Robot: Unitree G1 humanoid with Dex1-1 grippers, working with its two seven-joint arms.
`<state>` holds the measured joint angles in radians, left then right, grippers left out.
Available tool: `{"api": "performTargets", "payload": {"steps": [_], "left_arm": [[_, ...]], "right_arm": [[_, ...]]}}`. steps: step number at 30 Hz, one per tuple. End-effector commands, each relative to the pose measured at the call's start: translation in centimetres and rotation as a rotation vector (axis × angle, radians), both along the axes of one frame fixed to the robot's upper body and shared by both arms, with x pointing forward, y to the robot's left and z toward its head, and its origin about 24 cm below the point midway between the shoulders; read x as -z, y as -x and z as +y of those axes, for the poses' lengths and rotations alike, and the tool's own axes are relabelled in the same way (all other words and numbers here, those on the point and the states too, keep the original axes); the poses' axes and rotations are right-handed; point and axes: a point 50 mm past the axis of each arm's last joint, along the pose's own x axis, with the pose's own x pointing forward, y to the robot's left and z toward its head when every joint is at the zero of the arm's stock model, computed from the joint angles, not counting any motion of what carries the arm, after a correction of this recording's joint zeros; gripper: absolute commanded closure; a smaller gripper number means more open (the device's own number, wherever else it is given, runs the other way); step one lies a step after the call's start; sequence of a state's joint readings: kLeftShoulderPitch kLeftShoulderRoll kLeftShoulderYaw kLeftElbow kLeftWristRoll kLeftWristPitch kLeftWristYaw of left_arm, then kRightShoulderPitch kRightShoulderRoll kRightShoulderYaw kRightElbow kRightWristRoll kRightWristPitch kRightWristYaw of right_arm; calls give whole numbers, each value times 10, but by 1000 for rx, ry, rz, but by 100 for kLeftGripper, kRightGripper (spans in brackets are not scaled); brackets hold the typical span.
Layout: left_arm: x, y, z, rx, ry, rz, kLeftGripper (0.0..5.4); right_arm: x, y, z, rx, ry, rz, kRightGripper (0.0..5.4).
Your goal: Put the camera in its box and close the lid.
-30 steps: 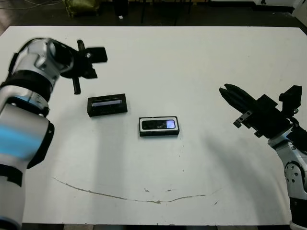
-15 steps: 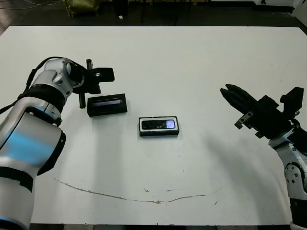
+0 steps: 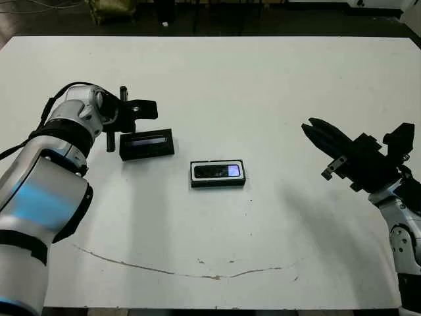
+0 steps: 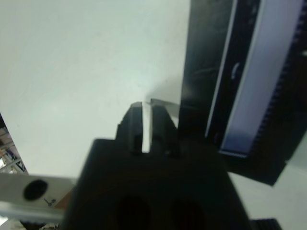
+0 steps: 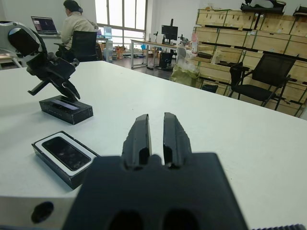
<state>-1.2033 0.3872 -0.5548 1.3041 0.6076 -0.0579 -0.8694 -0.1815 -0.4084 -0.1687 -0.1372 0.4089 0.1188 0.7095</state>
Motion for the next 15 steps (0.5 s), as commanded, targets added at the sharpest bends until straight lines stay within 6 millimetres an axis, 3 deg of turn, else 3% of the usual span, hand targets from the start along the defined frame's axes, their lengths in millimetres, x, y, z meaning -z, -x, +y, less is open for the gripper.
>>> {"api": "performTargets", "payload": {"steps": [1, 15], "left_arm": [[20, 8, 6, -23, -37, 84, 540], [19, 9, 3, 24, -76, 126, 540]], "right_arm": [[8, 3, -3, 10, 16, 35, 538], [8, 6, -4, 39, 35, 71, 538]]}}
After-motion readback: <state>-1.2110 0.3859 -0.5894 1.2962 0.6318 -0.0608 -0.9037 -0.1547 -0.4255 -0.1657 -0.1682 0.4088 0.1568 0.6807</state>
